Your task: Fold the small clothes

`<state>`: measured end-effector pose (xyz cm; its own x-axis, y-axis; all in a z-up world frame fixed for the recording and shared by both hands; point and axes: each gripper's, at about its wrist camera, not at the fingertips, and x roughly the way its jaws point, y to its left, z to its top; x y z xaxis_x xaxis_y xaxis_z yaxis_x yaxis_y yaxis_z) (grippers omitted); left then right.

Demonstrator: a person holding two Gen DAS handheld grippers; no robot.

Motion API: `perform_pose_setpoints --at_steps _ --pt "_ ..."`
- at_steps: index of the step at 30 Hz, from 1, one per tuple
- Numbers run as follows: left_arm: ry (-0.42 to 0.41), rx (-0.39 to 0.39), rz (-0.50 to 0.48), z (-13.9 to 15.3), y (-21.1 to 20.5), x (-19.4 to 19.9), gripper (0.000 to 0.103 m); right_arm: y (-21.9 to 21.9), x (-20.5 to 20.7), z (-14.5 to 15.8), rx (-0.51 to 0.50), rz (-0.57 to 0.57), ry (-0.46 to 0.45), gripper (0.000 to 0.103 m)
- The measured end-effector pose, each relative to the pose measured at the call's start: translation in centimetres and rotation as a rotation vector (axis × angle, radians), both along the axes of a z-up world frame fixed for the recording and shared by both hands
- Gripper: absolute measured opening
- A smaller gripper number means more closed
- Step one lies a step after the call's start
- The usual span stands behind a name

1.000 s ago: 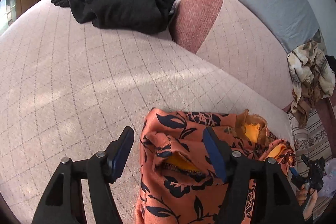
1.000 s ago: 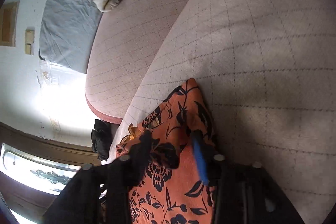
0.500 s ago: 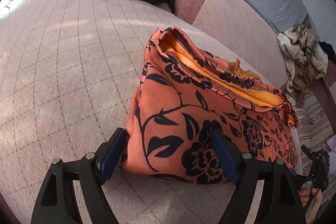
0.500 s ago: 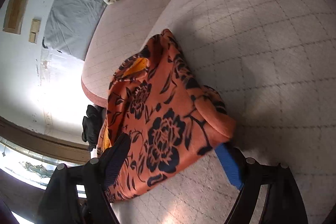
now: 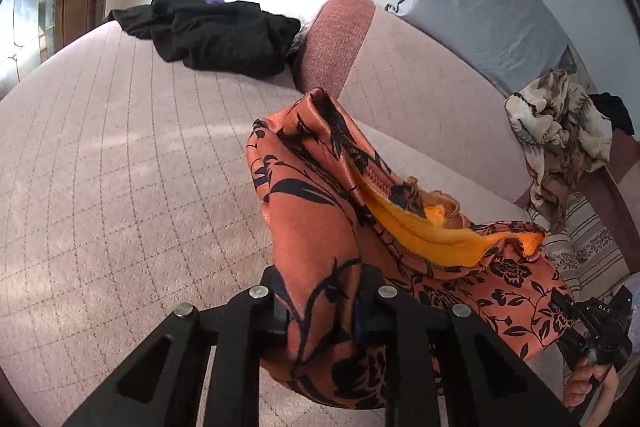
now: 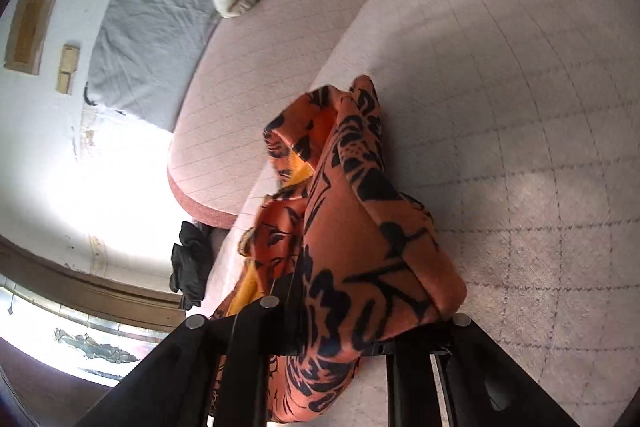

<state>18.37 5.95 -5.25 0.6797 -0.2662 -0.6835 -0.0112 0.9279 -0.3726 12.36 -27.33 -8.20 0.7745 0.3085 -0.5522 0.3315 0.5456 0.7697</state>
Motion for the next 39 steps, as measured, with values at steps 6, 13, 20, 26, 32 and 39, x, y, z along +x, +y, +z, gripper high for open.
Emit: perform_pose_setpoints --at_steps 6,13,20,26,32,39 --pt "0.0 -0.026 -0.041 1.6 1.6 -8.8 0.022 0.0 -7.0 4.7 -0.054 0.044 -0.053 0.012" --pt "0.194 -0.044 -0.059 -8.6 3.9 -14.5 0.047 -0.7 -20.3 -8.1 0.057 -0.041 0.177 0.025" --pt "0.066 -0.003 -0.017 -2.5 7.4 -11.5 0.067 -3.0 -21.3 -2.0 -0.125 0.003 0.085 0.056" --pt "0.123 0.08 -0.165 -4.5 5.1 -5.3 0.067 -2.0 -11.5 1.3 -0.429 0.246 0.044 0.056" --pt "0.145 0.151 -0.211 -6.2 2.6 -1.6 0.066 -2.1 -2.9 -0.7 -0.547 0.324 0.128 0.056" --pt "0.088 0.254 -0.197 -5.0 1.7 -0.9 0.005 0.7 0.8 -1.7 -0.712 0.407 0.212 0.008"
